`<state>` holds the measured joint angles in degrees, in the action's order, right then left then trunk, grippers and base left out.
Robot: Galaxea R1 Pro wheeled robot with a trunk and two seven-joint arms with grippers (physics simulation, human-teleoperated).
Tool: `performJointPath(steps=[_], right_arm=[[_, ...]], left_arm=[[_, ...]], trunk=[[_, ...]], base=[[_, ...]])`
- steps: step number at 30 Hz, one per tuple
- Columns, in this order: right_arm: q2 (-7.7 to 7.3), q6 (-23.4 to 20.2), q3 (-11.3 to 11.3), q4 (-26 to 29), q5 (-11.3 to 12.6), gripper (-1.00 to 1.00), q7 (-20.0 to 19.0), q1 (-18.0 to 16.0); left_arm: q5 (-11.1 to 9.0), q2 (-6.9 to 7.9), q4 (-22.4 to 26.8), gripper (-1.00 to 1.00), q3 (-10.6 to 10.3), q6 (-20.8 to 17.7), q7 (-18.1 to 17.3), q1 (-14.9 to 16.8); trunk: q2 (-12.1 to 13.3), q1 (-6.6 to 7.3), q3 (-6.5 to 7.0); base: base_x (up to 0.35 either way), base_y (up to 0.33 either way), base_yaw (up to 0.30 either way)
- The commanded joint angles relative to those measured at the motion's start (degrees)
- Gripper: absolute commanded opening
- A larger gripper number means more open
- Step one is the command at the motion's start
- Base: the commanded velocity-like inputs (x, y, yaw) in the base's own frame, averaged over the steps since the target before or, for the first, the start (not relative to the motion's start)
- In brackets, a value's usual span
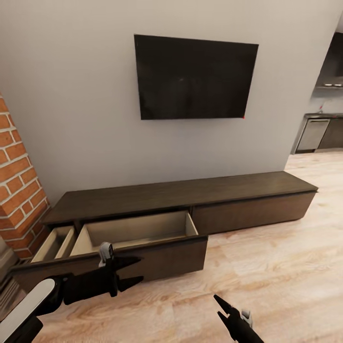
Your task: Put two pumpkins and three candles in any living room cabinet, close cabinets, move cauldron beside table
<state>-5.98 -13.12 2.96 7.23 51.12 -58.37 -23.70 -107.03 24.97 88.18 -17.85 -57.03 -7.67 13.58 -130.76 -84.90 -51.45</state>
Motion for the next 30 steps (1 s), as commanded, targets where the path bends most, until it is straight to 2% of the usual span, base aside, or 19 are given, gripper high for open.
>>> performJointPath(steps=[1,30], right_arm=[[0.00,-0.60,0.29,-0.02,0.04,1.00,-0.16,-0.03],[0.09,-0.51,0.21,0.06,-0.14,1.00,-0.24,-0.03]], left_arm=[[0.48,0.03,-0.03,1.00,-0.08,-0.01,-0.60,0.04],[0.46,0.08,-0.20,1.00,0.01,-0.01,-0.60,0.04]], trunk=[[-0.02,0.05,-0.03],[-0.02,0.05,0.10]], base=[[-0.330,0.000,-0.255],[-0.312,0.000,-0.257]])
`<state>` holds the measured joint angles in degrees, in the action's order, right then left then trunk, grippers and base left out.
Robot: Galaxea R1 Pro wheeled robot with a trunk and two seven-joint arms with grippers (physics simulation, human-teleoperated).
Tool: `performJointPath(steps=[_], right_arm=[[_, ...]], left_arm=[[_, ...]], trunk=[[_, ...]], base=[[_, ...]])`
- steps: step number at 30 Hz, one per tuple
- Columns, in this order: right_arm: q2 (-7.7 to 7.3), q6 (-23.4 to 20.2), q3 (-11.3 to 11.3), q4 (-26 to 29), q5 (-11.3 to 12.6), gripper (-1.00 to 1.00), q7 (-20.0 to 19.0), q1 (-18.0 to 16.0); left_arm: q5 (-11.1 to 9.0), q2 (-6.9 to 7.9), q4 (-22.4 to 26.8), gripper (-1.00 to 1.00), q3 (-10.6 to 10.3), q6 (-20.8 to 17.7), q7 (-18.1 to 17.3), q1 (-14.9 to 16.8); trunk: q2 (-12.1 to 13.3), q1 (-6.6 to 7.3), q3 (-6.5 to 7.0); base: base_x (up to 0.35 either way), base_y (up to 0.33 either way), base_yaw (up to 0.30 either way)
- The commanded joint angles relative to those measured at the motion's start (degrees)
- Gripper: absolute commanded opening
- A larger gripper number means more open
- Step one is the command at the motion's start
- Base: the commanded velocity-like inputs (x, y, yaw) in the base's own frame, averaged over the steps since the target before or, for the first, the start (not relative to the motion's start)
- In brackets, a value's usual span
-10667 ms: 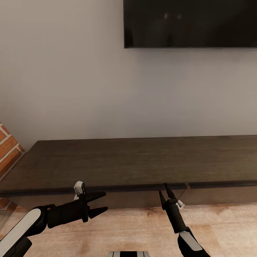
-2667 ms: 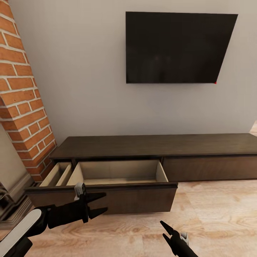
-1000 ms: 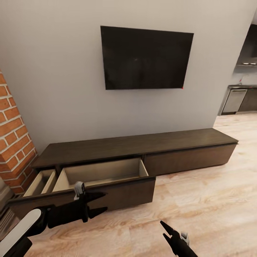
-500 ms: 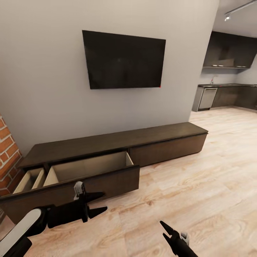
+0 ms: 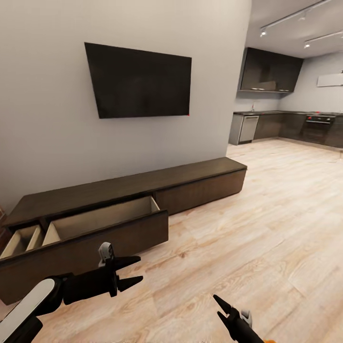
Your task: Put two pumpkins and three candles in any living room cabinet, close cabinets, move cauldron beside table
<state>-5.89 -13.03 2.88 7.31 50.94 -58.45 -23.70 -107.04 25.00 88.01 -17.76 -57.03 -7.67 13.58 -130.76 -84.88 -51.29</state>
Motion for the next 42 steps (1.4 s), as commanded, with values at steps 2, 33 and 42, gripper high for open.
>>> performJointPath(steps=[2,33,42], right_arm=[[0.00,-0.60,0.29,-0.02,0.04,1.00,-0.12,-0.03],[-0.17,1.12,0.33,-0.54,0.04,1.00,-0.27,-0.03],[-0.17,2.09,0.29,-0.63,0.04,1.00,-0.26,-0.03]], left_arm=[[0.57,0.05,-0.02,1.00,-0.08,0.02,-0.58,0.04],[1.13,0.05,-0.12,1.00,0.88,0.15,-0.07,0.04],[1.13,0.11,-0.12,1.00,0.88,0.15,-0.14,0.04]], trunk=[[-0.02,0.03,-0.05],[7.60,4.20,3.36],[7.60,4.20,3.36]], base=[[-0.080,0.000,-0.257],[-0.004,0.000,-0.193],[0.000,0.000,-0.263]])
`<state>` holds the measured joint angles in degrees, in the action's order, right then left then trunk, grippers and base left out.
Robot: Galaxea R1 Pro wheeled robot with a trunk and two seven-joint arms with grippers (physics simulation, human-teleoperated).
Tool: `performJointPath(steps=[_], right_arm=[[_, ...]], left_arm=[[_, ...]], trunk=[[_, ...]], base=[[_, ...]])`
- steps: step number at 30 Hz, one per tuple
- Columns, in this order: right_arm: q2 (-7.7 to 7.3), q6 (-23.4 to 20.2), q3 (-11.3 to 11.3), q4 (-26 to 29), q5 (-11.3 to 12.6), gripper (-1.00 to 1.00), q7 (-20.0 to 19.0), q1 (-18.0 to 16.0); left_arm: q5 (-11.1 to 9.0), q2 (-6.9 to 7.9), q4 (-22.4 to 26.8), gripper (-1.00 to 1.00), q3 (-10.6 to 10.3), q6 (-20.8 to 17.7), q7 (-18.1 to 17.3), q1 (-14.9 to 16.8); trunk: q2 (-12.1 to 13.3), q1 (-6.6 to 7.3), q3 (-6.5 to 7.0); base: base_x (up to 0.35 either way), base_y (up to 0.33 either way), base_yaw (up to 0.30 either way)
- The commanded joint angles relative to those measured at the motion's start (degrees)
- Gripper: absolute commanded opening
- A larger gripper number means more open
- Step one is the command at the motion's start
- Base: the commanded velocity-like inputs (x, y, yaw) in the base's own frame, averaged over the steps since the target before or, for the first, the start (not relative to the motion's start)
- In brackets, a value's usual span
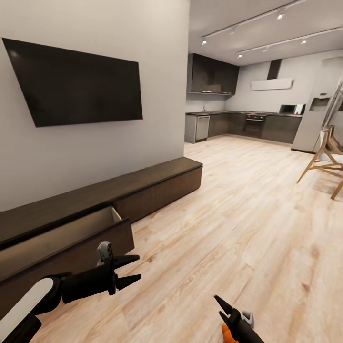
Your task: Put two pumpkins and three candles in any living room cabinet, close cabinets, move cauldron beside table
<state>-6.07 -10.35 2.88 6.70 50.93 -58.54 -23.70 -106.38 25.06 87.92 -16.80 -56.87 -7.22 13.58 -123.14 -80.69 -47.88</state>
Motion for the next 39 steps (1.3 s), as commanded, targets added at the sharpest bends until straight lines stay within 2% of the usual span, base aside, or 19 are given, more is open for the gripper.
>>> performJointPath(steps=[1,10,34,39], right_arm=[[0.00,-0.26,0.28,-0.05,0.05,1.00,-0.19,-0.03],[0.04,0.42,0.30,-0.11,0.13,1.00,-0.14,-0.03],[0.00,0.51,0.36,-0.16,0.31,1.00,-0.18,-0.03],[0.00,0.54,0.37,-0.16,0.32,1.00,-0.13,-0.03]], left_arm=[[0.47,0.03,-0.03,1.00,-0.08,-0.01,-0.60,0.04],[0.47,0.21,-0.03,1.00,-0.07,-0.01,-0.60,0.04],[0.55,0.23,-0.08,1.00,-0.04,0.02,-0.46,0.04],[0.71,0.41,-2.59,1.00,-0.05,0.08,0.87,0.33]], trunk=[[-0.02,0.01,-0.05],[3.59,1.99,1.56],[3.59,1.99,1.56],[3.59,1.99,1.56]], base=[[0.000,0.000,-0.266],[0.000,0.000,-0.267],[0.000,0.000,-0.286],[0.000,0.000,-0.287]])
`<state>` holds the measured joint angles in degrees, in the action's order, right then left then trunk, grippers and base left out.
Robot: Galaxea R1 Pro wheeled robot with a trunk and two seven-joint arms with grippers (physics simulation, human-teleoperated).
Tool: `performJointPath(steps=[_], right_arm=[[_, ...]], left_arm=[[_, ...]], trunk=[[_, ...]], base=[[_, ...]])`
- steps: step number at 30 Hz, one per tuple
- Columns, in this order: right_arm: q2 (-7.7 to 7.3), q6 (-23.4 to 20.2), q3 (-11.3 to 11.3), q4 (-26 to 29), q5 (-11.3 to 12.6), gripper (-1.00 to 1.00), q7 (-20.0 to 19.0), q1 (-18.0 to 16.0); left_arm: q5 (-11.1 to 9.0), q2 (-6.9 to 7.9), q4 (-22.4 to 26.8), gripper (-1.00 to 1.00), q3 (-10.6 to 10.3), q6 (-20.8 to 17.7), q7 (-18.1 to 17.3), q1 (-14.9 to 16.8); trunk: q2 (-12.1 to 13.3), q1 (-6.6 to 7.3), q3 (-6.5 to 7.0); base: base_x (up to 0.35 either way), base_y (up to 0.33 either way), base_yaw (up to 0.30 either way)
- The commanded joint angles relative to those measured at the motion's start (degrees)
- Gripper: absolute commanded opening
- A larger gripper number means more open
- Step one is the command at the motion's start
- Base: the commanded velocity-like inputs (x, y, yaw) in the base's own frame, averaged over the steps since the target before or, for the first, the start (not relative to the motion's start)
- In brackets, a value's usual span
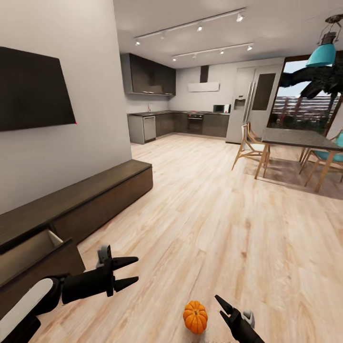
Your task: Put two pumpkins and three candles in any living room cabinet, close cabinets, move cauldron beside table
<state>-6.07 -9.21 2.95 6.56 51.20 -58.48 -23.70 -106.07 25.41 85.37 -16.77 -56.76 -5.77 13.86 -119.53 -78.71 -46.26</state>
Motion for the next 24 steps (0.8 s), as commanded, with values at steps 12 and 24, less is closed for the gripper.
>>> performJointPath(steps=[12,24], right_arm=[[0.00,1.50,0.30,-0.05,0.13,1.00,0.00,-0.03],[0.00,2.56,0.30,-0.05,0.13,1.00,0.69,-0.03]], left_arm=[[0.47,-0.28,-6.82,1.00,3.69,0.05,9.87,0.55],[7.11,-0.63,-12.55,1.00,5.71,5.09,21.33,0.90]], trunk=[[-0.02,0.01,-0.05],[-0.02,0.01,-0.05]], base=[[0.000,0.000,-0.287],[0.000,0.000,-0.287]])
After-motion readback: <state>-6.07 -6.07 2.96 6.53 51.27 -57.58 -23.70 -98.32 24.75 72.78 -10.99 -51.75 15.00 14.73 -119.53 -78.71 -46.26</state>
